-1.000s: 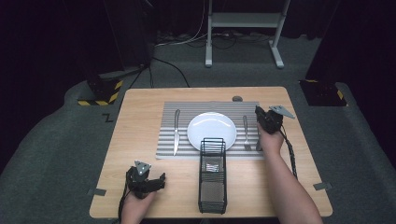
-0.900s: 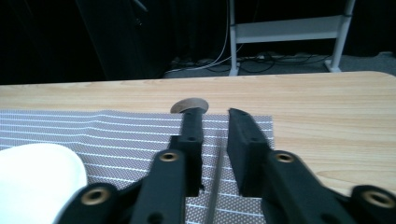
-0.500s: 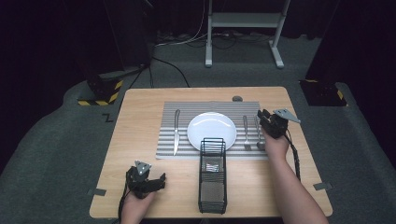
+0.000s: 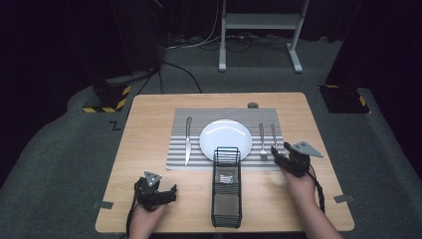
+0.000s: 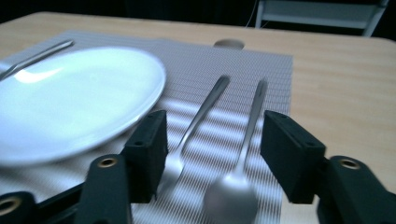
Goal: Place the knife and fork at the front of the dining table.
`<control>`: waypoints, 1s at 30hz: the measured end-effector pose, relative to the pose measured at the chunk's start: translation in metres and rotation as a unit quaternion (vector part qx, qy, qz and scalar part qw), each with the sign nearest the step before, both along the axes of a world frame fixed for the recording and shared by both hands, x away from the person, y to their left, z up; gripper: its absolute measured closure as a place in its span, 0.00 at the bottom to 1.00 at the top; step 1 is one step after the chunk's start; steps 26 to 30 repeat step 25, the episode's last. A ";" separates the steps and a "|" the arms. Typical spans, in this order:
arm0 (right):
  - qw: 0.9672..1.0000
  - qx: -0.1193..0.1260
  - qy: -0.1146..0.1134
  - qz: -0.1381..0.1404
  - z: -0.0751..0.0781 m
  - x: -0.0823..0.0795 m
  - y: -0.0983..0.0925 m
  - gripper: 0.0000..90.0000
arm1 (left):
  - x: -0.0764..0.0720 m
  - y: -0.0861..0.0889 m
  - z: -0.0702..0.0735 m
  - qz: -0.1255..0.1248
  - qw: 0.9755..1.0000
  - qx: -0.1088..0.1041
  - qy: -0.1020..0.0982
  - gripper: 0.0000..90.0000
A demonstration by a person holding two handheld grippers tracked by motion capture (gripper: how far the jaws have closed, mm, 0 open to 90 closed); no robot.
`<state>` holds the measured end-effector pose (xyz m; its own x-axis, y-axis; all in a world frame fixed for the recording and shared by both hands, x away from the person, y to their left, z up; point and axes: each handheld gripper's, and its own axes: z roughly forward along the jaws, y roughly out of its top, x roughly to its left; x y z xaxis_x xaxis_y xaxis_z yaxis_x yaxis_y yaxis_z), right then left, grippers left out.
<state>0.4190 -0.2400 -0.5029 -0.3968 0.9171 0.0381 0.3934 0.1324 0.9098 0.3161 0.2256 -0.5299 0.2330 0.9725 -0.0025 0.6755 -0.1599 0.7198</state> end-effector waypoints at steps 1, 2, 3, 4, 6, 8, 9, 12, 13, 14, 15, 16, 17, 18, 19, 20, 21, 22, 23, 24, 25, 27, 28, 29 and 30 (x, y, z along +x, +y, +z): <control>1.000 -0.005 0.016 0.007 -0.005 -0.013 -0.002 0.37 | 0.000 0.000 0.000 0.000 1.000 0.000 0.000 0.06; 1.000 -0.005 0.016 0.007 -0.005 -0.013 -0.002 0.37 | 0.000 0.000 0.000 0.000 1.000 0.000 0.000 0.06; 0.999 -0.013 0.032 0.007 -0.010 -0.027 -0.005 0.35 | 0.000 0.000 0.000 0.000 1.000 0.000 0.000 0.06; 0.999 -0.018 0.039 0.005 -0.012 -0.033 -0.008 0.33 | 0.000 0.000 0.000 0.000 1.000 0.000 0.000 0.06; 0.998 -0.029 0.053 -0.001 -0.016 -0.046 -0.012 0.32 | 0.000 0.000 0.000 0.000 1.000 0.000 0.001 0.06; 0.997 -0.039 0.061 -0.003 -0.017 -0.052 -0.015 0.30 | 0.000 0.000 0.000 0.000 1.000 0.000 0.000 0.06; 0.994 -0.070 0.083 -0.014 -0.018 -0.062 -0.020 0.25 | 0.000 0.000 0.000 0.000 1.000 0.000 0.000 0.06; 0.987 -0.100 0.119 -0.027 -0.021 -0.067 -0.026 0.20 | 0.000 0.000 0.000 0.000 1.000 0.000 0.000 0.06; 0.987 -0.082 0.138 -0.028 -0.022 -0.070 -0.033 0.17 | 0.000 0.000 0.000 0.000 1.000 0.000 0.000 0.06; 0.987 -0.082 0.138 -0.028 -0.022 -0.070 -0.033 0.17 | 0.000 0.000 0.000 0.000 1.000 0.000 0.000 0.06; 0.987 -0.082 0.139 -0.026 -0.022 -0.073 -0.037 0.17 | 0.000 0.000 0.000 0.000 1.000 0.000 0.000 0.06; 0.987 -0.082 0.139 -0.026 -0.022 -0.073 -0.037 0.17 | 0.000 0.000 0.000 0.000 1.000 0.000 0.000 0.06; 0.987 -0.082 0.139 -0.027 -0.022 -0.074 -0.038 0.17 | 0.000 0.000 0.000 0.000 1.000 0.000 0.000 0.06; 0.987 -0.084 0.138 -0.026 -0.022 -0.073 -0.037 0.17 | 0.000 0.000 0.000 0.000 1.000 0.000 0.000 0.06; 0.987 -0.083 0.138 -0.026 -0.022 -0.074 -0.037 0.17 | 0.000 0.000 0.000 0.000 1.000 0.000 0.000 0.06; 0.987 -0.083 0.138 -0.026 -0.022 -0.074 -0.037 0.17 | 0.000 0.000 0.000 0.000 1.000 0.000 0.000 0.06; 0.987 -0.083 0.138 -0.026 -0.022 -0.074 -0.037 0.17 | 0.000 0.000 0.000 0.000 1.000 0.000 0.000 0.06; 0.987 -0.083 0.138 -0.026 -0.022 -0.074 -0.037 0.17 | 0.000 0.000 0.000 0.000 1.000 0.000 0.001 0.06; 0.987 -0.083 0.139 -0.027 -0.022 -0.074 -0.037 0.16 | 0.000 0.000 0.000 0.001 1.000 0.000 0.000 0.06; 0.986 -0.084 0.139 -0.028 -0.022 -0.073 -0.037 0.16 | 0.000 0.000 0.000 0.000 1.000 -0.001 0.001 0.06; 0.986 -0.083 0.139 -0.029 -0.022 -0.073 -0.037 0.16 | 0.000 0.000 0.000 0.000 1.000 -0.001 0.001 0.06; 0.986 -0.083 0.139 -0.029 -0.022 -0.073 -0.037 0.16 | 0.000 0.000 0.000 0.000 1.000 -0.001 0.001 0.06; 0.986 -0.083 0.139 -0.029 -0.022 -0.073 -0.037 0.16 | 0.000 0.000 0.000 0.000 1.000 -0.001 0.001 0.06; 0.986 -0.083 0.139 -0.029 -0.022 -0.073 -0.037 0.16 | 0.000 0.000 0.000 0.000 1.000 -0.001 0.001 0.06; 0.986 -0.083 0.139 -0.029 -0.022 -0.073 -0.037 0.16 | 0.000 0.000 0.000 0.000 1.000 -0.001 0.001 0.06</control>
